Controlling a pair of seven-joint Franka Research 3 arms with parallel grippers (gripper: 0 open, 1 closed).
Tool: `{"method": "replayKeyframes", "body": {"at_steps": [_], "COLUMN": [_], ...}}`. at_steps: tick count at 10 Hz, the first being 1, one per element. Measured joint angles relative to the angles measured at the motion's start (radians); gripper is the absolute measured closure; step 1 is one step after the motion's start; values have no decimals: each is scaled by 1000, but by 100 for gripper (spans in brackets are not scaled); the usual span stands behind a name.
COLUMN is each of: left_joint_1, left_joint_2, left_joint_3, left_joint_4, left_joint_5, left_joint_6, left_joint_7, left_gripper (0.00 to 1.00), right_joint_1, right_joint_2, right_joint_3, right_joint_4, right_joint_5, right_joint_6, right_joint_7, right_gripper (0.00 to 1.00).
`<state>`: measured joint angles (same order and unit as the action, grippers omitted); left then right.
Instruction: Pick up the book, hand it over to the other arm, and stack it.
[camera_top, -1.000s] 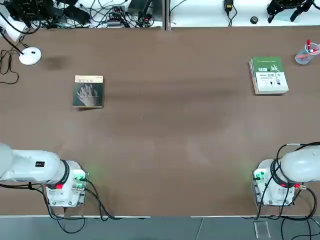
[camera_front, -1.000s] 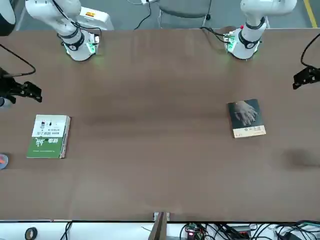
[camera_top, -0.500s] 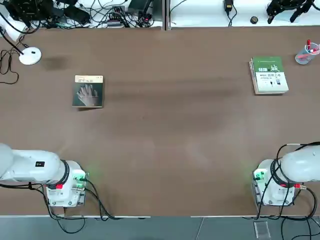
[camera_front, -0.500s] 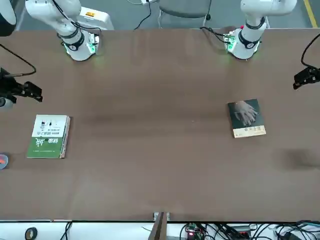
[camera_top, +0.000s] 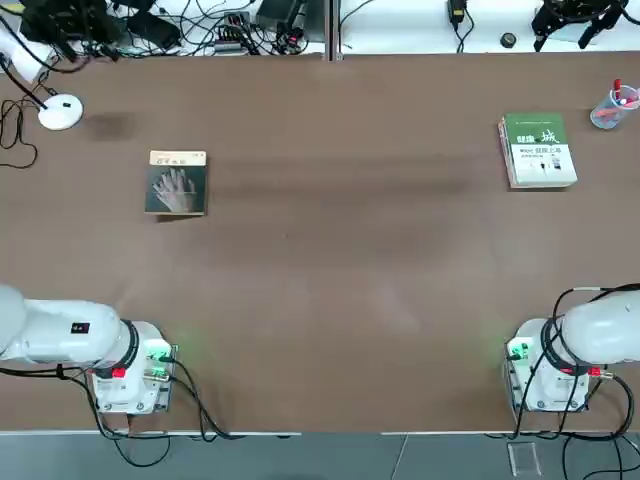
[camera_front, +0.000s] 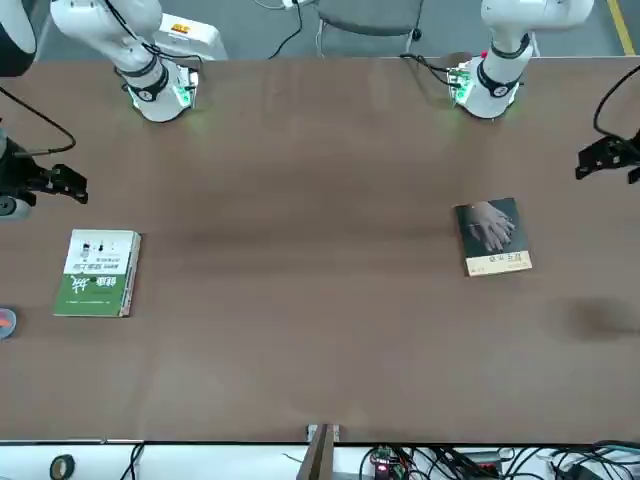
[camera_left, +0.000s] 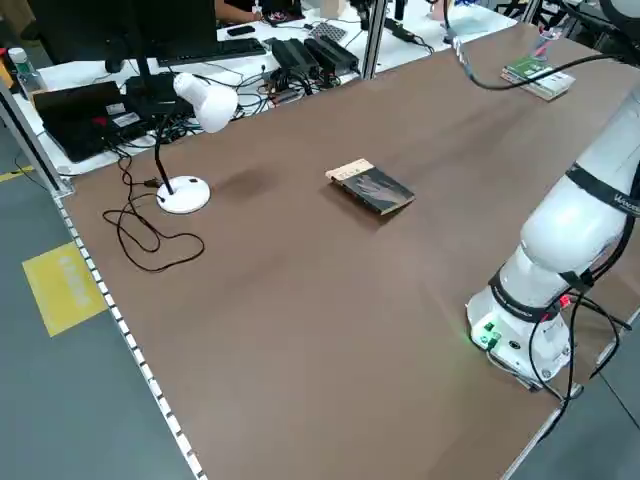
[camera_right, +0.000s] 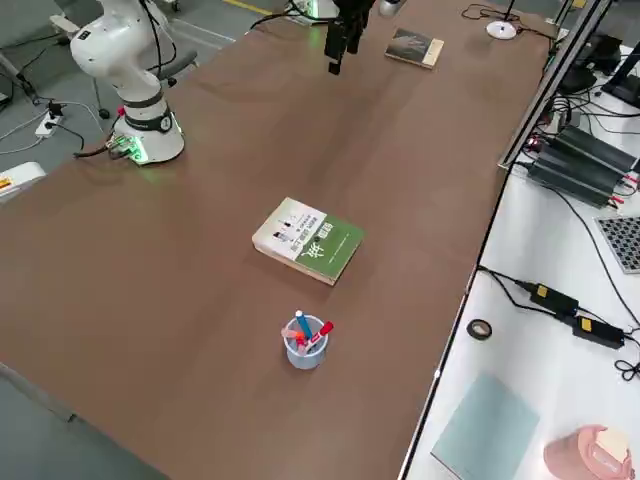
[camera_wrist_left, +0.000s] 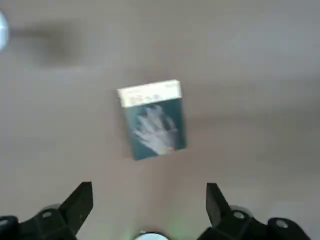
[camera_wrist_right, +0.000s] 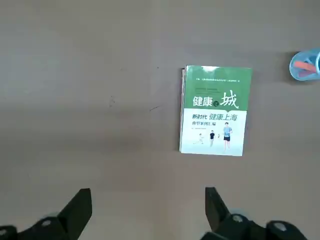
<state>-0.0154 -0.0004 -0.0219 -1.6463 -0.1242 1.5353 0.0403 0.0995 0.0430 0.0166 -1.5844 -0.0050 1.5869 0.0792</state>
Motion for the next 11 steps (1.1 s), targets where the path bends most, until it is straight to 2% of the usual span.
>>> {"method": "replayKeyframes", "body": {"at_steps": [4,7,11], "left_joint_1": [41,48,58], "left_joint_2": [30,33,34], "left_joint_3": [3,3,3], "left_joint_4": [-149,-268,-446], "left_joint_5": [-38,-38,-40], "left_joint_6": [153,250,448], "left_joint_7": [113,128,191], "left_gripper": [0,0,0], "right_joint_1": [3,3,3], "right_joint_2": [0,0,0], "right_joint_3": [2,2,2], "right_joint_4": [0,0,-1], "right_joint_5": [0,0,0], "right_joint_6": [0,0,-1], "right_joint_7": [0,0,0], "right_gripper": [0,0,0]}}
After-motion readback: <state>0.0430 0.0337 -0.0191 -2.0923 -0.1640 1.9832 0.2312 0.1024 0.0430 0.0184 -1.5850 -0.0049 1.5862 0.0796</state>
